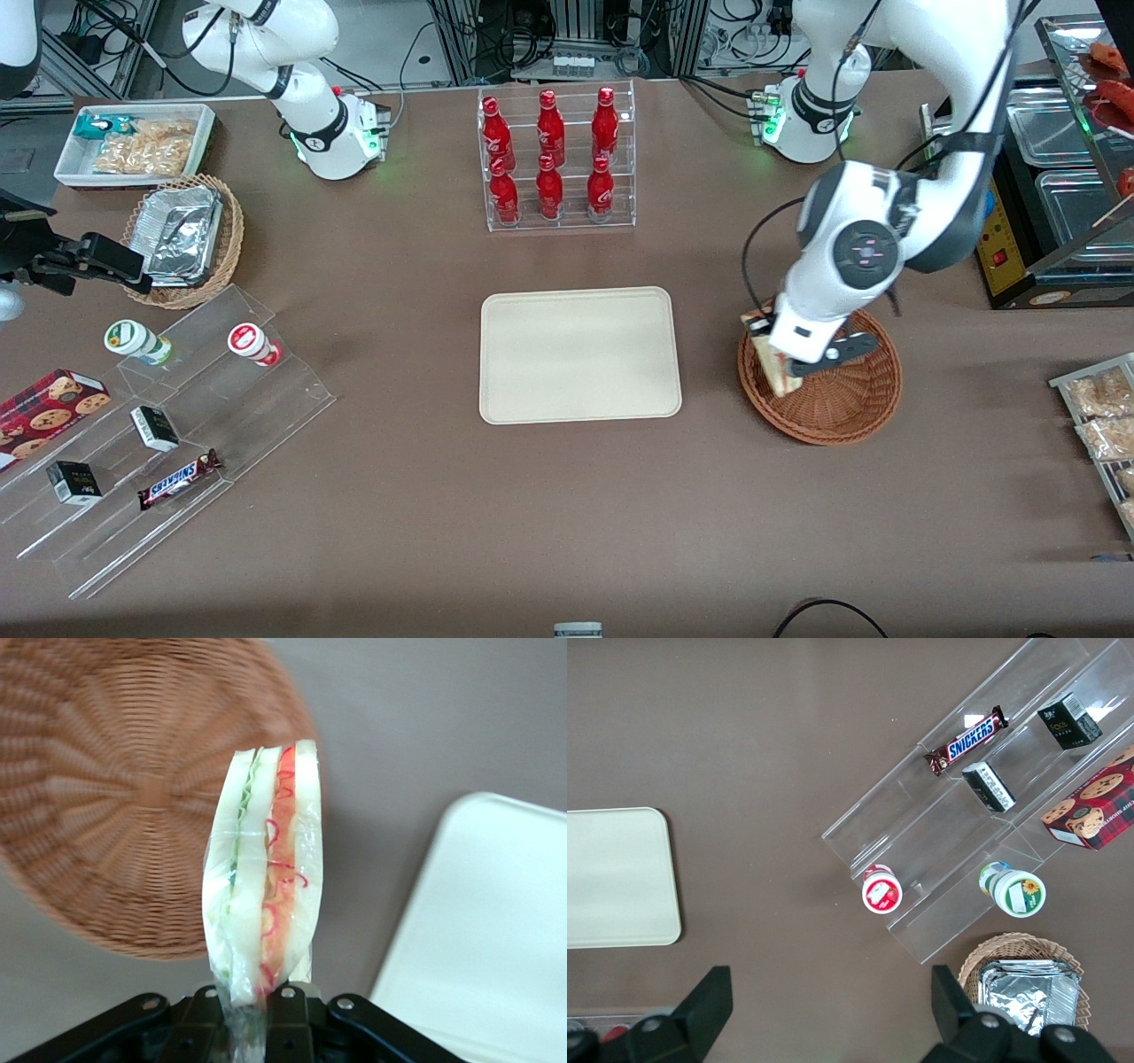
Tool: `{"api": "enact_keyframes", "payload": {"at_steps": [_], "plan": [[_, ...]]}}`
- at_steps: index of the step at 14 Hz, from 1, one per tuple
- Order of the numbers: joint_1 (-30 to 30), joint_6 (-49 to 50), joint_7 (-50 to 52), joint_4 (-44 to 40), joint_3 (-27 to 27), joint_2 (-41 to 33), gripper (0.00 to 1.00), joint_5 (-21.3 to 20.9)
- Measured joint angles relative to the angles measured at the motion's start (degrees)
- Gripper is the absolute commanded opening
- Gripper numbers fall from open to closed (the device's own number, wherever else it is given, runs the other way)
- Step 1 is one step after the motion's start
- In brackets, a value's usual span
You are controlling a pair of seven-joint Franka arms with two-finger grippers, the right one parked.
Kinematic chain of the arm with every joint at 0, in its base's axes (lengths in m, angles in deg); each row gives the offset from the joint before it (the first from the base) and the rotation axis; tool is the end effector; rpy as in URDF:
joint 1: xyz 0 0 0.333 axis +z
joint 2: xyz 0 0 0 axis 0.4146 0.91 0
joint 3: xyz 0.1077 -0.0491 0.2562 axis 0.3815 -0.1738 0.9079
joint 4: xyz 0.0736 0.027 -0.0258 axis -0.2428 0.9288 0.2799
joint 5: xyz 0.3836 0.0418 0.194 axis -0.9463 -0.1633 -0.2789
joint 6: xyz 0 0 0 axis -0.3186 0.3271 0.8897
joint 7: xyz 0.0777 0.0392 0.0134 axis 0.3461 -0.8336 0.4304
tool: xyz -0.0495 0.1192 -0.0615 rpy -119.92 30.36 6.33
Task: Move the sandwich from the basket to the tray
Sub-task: 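Lift the sandwich and carry it with the left gripper over the tray, then lower the sandwich onto the tray and open the left gripper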
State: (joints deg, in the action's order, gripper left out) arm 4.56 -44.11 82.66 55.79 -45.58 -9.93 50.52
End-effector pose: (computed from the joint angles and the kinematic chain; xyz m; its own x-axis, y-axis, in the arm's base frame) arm 0.5614 -0.2450 0.2560 0.9564 0.2636 -0.1255 0.2540 -0.9632 -0.0877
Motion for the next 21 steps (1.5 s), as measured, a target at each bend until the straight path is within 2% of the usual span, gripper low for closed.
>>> {"api": "enact_keyframes", "payload": {"at_steps": [4,10,14,21], "plan": [[-8.14,-0.08,0.12,-8.72,-0.16,7.82,0.03,0.01],[-18.25,-0.19,6.57,-20.33,-0.14,18.91,0.03,-0.02],[-20.94,-0.32,7.67,-23.63,-0.13,22.4,0.03,-0.02],[-23.25,-3.04,9.21,-23.9,-0.04,23.79,0.04,-0.14]]}}
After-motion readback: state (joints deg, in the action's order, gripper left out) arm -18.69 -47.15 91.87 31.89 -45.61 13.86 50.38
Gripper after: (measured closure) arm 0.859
